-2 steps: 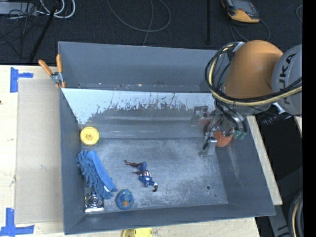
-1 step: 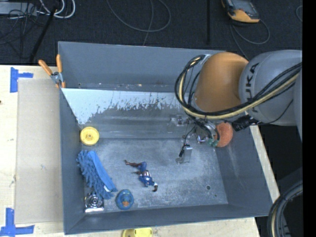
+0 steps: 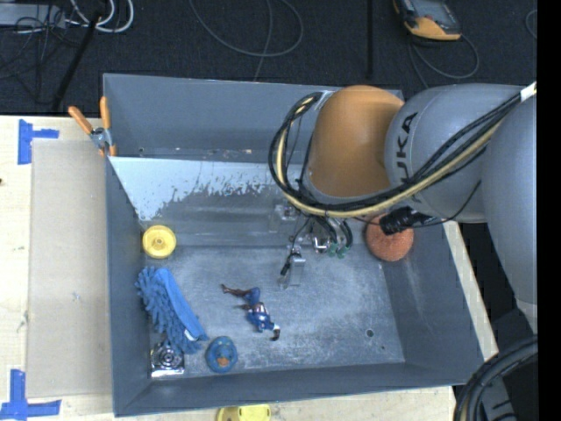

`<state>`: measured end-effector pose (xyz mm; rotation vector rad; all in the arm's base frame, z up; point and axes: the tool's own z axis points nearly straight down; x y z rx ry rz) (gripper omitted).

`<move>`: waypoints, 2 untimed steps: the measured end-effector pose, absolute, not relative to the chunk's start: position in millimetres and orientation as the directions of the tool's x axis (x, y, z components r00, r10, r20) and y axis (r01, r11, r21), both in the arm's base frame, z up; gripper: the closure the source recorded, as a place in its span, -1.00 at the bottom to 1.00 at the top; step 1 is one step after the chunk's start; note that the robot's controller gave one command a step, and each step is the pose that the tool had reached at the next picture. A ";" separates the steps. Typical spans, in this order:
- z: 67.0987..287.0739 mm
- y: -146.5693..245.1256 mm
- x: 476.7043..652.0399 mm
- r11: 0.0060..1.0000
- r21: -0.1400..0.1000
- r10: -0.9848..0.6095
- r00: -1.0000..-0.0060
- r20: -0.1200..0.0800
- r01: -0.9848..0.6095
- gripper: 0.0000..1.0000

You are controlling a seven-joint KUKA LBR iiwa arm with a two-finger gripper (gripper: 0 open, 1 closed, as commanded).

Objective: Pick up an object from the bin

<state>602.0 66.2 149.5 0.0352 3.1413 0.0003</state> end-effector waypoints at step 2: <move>84.6 91.2 559.7 0.979 0.001 0.203 -0.979 -0.002 0.203 -1.00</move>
Offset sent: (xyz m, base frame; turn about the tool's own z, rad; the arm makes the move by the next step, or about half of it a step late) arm -0.0484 0.0288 -0.0795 0.1978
